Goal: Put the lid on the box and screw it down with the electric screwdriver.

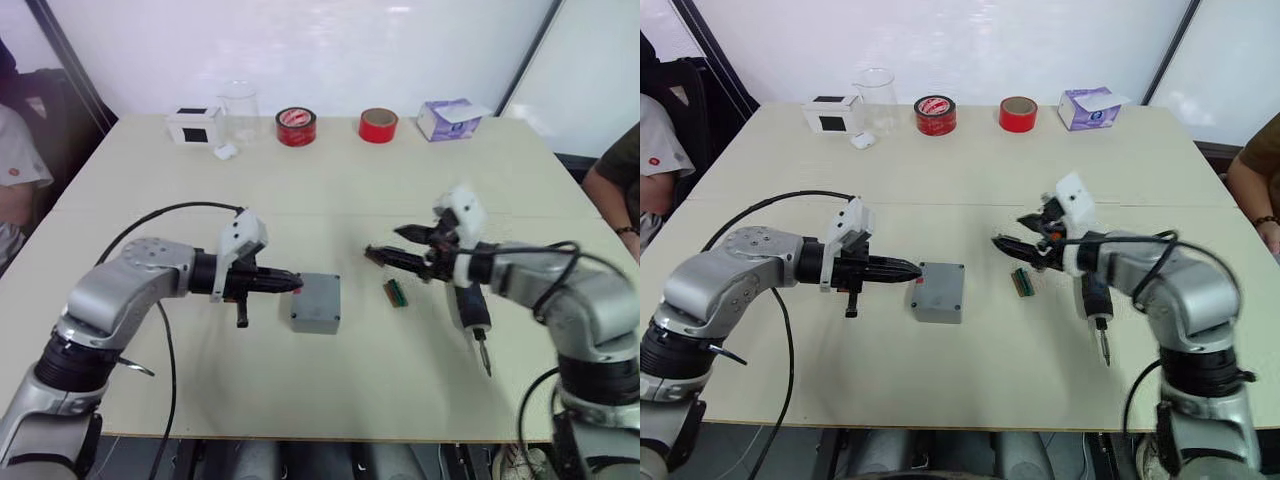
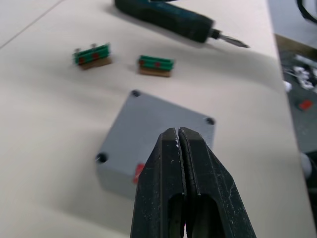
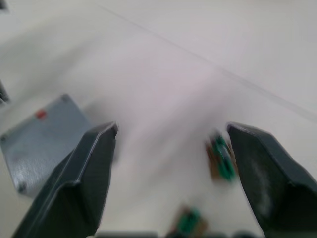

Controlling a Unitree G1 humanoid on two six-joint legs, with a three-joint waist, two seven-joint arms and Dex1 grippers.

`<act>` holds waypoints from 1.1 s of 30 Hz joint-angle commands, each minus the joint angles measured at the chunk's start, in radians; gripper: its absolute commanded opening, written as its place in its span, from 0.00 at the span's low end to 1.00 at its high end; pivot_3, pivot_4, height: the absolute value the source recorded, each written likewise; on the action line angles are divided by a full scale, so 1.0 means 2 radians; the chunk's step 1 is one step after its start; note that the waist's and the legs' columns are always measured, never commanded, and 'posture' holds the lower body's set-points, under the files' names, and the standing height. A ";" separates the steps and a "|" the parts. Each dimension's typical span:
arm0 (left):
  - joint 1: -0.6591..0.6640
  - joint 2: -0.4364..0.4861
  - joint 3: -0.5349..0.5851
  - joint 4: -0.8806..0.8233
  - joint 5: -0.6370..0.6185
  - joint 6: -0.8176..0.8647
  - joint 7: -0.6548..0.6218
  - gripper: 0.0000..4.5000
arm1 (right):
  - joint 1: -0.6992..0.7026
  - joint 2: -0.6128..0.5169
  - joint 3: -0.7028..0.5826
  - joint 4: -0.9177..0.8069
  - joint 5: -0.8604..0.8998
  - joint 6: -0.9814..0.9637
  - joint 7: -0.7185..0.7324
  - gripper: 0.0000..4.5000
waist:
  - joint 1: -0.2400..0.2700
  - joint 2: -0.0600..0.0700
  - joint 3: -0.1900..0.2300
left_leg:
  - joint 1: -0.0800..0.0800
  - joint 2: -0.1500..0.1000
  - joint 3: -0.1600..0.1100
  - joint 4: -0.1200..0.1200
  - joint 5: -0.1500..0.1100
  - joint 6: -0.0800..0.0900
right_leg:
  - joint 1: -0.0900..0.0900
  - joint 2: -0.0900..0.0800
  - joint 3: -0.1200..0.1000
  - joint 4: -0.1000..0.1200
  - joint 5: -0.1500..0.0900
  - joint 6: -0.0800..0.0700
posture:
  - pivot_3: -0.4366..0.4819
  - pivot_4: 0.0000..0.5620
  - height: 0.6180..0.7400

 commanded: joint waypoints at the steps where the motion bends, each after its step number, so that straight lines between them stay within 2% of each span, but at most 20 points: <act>1: -0.015 -0.008 -0.018 -0.029 0.009 -0.023 -0.016 0.00 | -0.036 -0.062 -0.009 0.042 0.013 0.103 -0.002 0.98 | -0.002 0.000 0.000 | 0.000 0.000 0.000 0.000 0.000 0.000 | 0.000 0.000 0.000 0.000 0.000 0.000 | 0.48 0.27 1.00; 4: -0.011 -0.016 -0.038 -0.053 0.017 -0.036 -0.018 0.00 | -0.035 -0.143 0.039 0.098 0.022 0.119 0.009 0.98 | -0.001 0.000 0.000 | 0.000 0.000 0.000 0.000 0.000 0.000 | 0.000 0.000 0.000 -0.001 0.000 0.000 | 0.48 0.27 1.00; 8: 0.004 -0.026 -0.049 -0.072 0.026 -0.042 -0.005 0.00 | -0.034 -0.184 0.090 0.147 0.047 0.119 0.029 0.98 | -0.005 0.000 0.000 | 0.000 0.000 0.000 0.000 0.000 0.001 | 0.000 0.001 0.001 -0.001 0.000 0.000 | 0.48 0.27 1.00; 13: 0.023 -0.040 -0.048 -0.087 0.025 -0.036 0.016 0.00 | -0.070 -0.182 0.148 0.207 0.069 0.119 0.034 0.98 | -0.004 0.000 0.000 | 0.000 0.000 0.000 0.000 0.000 0.001 | 0.000 0.001 0.002 0.000 0.000 0.000 | 0.48 0.27 1.00; 19: 0.051 -0.038 -0.031 -0.105 0.015 -0.022 0.041 0.00 | -0.122 -0.161 0.217 0.264 0.042 0.119 0.044 0.98 | -0.002 0.000 0.000 | 0.000 0.000 0.000 0.000 0.000 0.001 | 0.000 0.001 0.002 0.000 0.000 0.000 | 0.48 0.27 1.00; 28: 0.088 -0.020 0.009 -0.131 -0.005 0.001 0.071 0.00 | -0.151 -0.126 0.313 0.282 -0.008 0.097 0.092 0.98 | -0.002 0.000 0.000 | 0.000 0.000 0.000 0.000 0.000 0.001 | -0.001 0.001 0.002 0.000 0.000 0.000 | 0.48 0.27 1.00; 29: 0.090 -0.017 0.012 -0.132 -0.006 0.003 0.072 0.00 | -0.153 -0.124 0.321 0.282 -0.014 0.094 0.098 0.87 | -0.002 0.000 0.000 | 0.000 0.000 0.000 0.000 0.000 0.001 | 0.000 0.001 0.001 0.000 0.000 0.000 | 0.48 0.27 1.00; 30: 0.093 -0.012 0.017 -0.133 -0.009 0.005 0.072 0.00 | -0.152 -0.124 0.329 0.276 -0.016 0.092 0.105 0.83 | -0.002 0.000 0.000 | 0.000 0.000 0.000 0.000 0.000 0.001 | 0.000 0.001 0.001 0.000 0.000 0.000 | 0.48 0.27 1.00; 33: 0.098 0.000 0.031 -0.136 -0.015 0.008 0.072 0.00 | -0.148 -0.118 0.337 0.270 -0.022 0.095 0.118 0.60 | -0.002 0.000 0.000 | 0.000 0.000 0.000 0.000 0.000 0.001 | 0.000 0.001 0.001 0.000 0.000 0.000 | 0.48 0.27 1.00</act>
